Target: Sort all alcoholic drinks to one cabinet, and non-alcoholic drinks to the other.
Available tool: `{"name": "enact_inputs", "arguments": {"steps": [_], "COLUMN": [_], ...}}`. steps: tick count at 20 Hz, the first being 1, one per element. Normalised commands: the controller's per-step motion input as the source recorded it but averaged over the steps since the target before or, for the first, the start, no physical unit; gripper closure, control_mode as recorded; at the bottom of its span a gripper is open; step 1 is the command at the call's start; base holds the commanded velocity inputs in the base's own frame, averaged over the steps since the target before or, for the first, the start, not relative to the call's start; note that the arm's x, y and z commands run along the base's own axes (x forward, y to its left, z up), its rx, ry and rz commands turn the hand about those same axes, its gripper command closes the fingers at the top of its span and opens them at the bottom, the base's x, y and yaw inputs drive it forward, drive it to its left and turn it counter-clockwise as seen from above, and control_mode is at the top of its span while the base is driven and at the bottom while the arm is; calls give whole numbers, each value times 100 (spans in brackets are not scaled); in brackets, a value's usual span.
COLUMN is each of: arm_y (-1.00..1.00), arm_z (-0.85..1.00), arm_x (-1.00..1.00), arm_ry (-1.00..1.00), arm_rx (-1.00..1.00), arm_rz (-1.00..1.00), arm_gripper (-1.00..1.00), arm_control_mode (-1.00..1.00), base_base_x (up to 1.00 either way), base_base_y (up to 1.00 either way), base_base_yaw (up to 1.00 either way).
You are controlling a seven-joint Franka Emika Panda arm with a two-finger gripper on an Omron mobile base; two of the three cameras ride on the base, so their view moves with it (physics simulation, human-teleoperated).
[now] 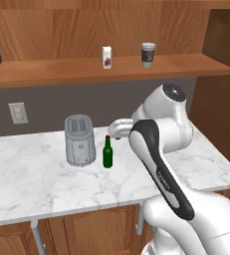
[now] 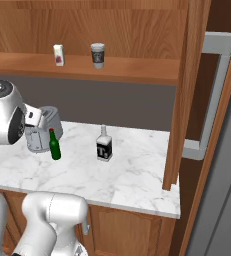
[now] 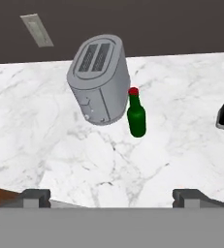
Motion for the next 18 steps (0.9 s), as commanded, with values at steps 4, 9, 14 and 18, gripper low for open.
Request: {"name": "enact_inputs", "arguments": {"steps": [4,9,14,18], "arm_y": [-14,-27,-13,0], "arm_z": [-45,-37,-32,-32], "arm_x": [10,21,29,21], "arm_ry": [0,0,0,0], "arm_rx": [0,2,8,8], "arm_rz": [7,16,20,20], "arm_gripper": [-100,-100,-100,-100], "arm_control_mode": [-100,-100,-100,-100], "base_base_x": [0,0,0,0], "base_base_y": [0,0,0,0], "base_base_yaw": [0,0,0,0]}}
